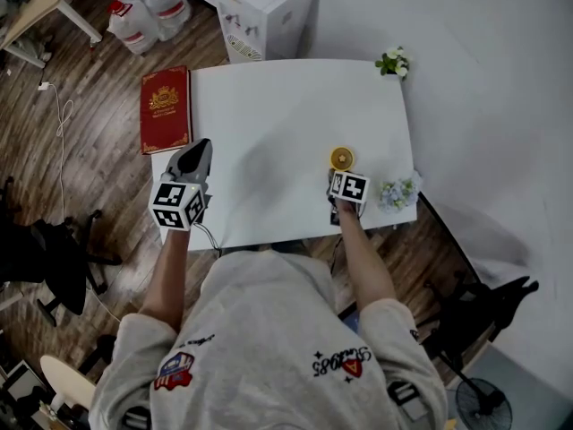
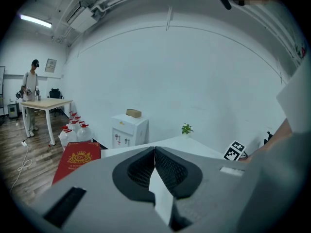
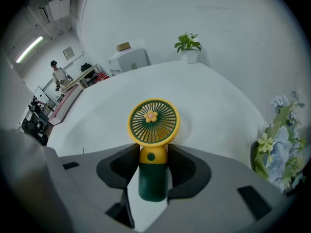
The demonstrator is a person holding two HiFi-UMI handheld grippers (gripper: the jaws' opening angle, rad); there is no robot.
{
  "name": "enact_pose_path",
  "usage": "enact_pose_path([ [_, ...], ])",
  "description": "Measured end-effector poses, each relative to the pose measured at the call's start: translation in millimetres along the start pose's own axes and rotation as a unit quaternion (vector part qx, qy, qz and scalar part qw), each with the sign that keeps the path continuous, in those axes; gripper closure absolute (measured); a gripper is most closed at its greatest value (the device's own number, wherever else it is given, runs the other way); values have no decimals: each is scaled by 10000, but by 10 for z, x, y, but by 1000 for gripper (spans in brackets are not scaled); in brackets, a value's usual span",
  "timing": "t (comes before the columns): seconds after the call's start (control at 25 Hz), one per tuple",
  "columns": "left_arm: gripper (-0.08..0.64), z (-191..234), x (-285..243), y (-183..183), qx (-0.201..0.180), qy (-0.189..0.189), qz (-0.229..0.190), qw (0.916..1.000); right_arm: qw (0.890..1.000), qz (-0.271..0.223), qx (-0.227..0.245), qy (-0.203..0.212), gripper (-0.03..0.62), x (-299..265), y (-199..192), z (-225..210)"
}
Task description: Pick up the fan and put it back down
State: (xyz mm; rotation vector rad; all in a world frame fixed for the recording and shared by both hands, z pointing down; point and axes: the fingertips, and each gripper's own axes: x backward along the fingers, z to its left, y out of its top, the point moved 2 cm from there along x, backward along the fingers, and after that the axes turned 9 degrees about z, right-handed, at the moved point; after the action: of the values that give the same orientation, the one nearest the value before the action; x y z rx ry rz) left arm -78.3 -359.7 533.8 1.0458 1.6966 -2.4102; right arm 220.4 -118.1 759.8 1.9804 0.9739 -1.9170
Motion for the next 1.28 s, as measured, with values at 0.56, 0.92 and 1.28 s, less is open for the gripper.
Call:
enact_pose_path([
  [0.56,555,-28,111,62,-78,35,-138,9999,9910,-1157,429,525,411,379,335,179],
  [0.92,555,-41,244,275,-175,84,-383,9991,9574,-2519,1003,992,411,1182,935,536],
  [1.28,555,-156,342,597,-354,43,-730,9967,8997,-3766,1729,1371,411,2324,1438,1050],
])
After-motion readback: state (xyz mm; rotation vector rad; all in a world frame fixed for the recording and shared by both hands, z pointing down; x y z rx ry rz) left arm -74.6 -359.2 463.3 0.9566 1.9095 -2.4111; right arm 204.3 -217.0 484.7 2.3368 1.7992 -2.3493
